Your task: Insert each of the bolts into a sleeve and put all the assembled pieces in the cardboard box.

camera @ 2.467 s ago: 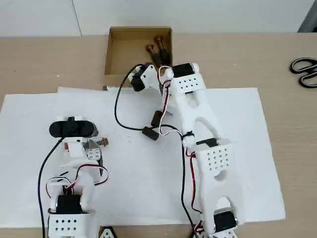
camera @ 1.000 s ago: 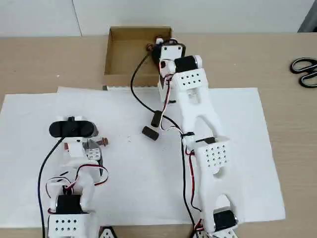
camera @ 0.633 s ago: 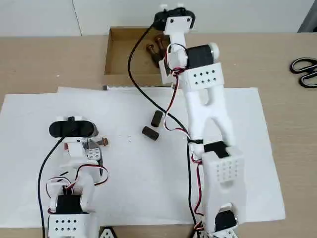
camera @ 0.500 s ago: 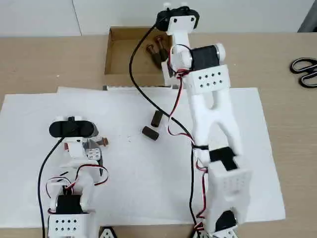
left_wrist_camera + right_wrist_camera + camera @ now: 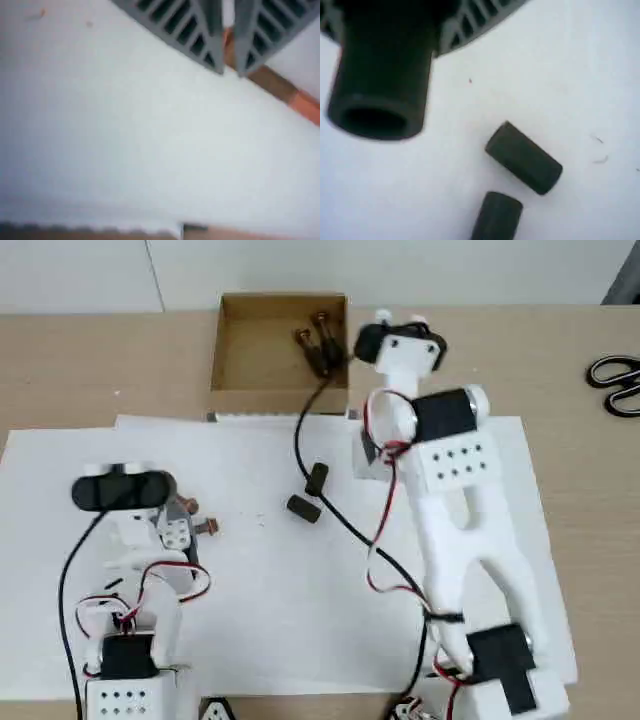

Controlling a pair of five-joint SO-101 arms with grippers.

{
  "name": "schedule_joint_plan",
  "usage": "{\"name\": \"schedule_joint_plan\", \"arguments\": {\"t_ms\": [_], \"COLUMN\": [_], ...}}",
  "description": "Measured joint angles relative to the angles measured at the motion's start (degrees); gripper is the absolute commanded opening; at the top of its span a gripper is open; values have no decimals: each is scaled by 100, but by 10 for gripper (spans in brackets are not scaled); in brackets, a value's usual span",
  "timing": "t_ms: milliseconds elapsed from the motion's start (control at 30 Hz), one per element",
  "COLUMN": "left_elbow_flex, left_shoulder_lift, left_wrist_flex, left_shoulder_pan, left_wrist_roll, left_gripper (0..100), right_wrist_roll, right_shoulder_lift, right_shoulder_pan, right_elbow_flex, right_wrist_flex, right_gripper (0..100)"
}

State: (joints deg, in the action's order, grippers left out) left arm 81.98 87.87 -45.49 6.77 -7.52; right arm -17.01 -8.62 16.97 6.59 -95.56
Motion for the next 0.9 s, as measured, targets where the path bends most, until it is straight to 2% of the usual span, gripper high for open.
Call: {"name": "schedule_joint_plan", "arguments": {"t_ms": [133,300,467,633,733,900], "left_elbow_flex": [-853,-2013,-4062,-6585,-7833,-8598], "left_shoulder_lift": [0,-440,-2268,-4642,-5758,-7156], "left_wrist_flex": [-299,-1196,-2207,-3393,-3921,-4105], "left_shoulder_pan": [0,44,123,158,431,993], "left_wrist_roll": [-53,-290,-844,-888,-905,-299], "left_gripper": [6,6,6,6,6,6], "right_wrist_roll": [-132,-149,-149,-62,-35,-9], "right_shoulder_lift": [-738,-1600,-2154,-2462,-2505,-2505], "right_shoulder_pan": [-431,-958,-1424,-1662,-1908,-2514], "right_elbow_flex": [-923,-1899,-2514,-2866,-2919,-2927], "right_wrist_flex": [378,615,686,703,703,721], "right_gripper": [2,2,2,2,2,2]}}
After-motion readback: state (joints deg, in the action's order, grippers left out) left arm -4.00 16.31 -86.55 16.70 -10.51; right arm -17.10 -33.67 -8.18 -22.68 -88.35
